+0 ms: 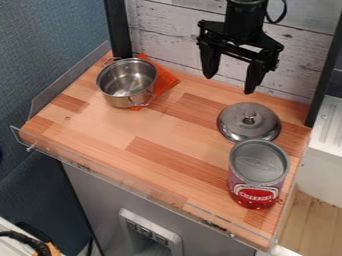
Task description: Moved the silver pot to the left side of the can
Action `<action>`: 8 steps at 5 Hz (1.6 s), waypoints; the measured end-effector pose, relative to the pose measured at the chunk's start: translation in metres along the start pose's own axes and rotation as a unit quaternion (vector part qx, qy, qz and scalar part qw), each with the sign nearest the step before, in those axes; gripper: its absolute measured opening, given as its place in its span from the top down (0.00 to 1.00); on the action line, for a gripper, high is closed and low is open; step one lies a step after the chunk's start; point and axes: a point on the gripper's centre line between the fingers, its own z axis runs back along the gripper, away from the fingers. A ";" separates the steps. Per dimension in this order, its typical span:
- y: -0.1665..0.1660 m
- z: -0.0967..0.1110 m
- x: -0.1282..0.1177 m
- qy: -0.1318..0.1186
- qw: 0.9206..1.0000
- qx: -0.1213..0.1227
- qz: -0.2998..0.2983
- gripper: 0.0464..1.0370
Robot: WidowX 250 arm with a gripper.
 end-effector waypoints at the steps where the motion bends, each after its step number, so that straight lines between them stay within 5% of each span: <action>1: -0.002 -0.012 -0.002 0.018 1.000 -0.003 0.000 0.04; 4: 0.073 -0.018 0.002 0.015 0.994 -0.037 0.102 0.04; 5: 0.106 -0.029 -0.005 0.025 0.989 -0.035 0.138 0.04; 8: 0.133 -0.048 -0.007 0.027 0.988 -0.009 0.149 0.04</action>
